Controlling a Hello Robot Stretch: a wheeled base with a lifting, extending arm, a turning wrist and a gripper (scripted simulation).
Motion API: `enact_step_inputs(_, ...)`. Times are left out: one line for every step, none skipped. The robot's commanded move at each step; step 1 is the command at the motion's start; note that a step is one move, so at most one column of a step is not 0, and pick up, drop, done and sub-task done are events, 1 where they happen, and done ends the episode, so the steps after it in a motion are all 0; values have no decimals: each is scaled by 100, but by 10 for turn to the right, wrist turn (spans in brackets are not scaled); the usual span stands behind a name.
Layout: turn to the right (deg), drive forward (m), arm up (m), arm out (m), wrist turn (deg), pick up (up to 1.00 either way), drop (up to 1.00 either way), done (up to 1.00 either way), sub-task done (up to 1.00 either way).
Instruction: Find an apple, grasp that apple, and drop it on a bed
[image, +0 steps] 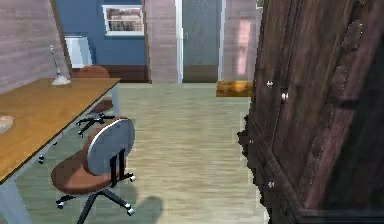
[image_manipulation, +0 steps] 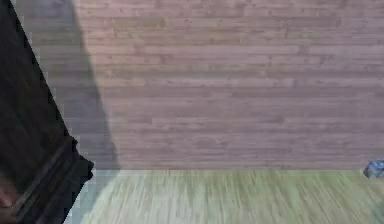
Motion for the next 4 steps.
enact_step_inputs(30, 0, 0, 0, 0, 0, 0, 0, 0)
enact_step_inputs(0, 100, 0, 0, 0, 0, 0, 0, 0)
enact_step_inputs(0, 80, 0, 0, 0, 0, 0, 0, 0)
enact_step_inputs(-330, 0, 0, 0, 0, 0, 0, 0, 0)
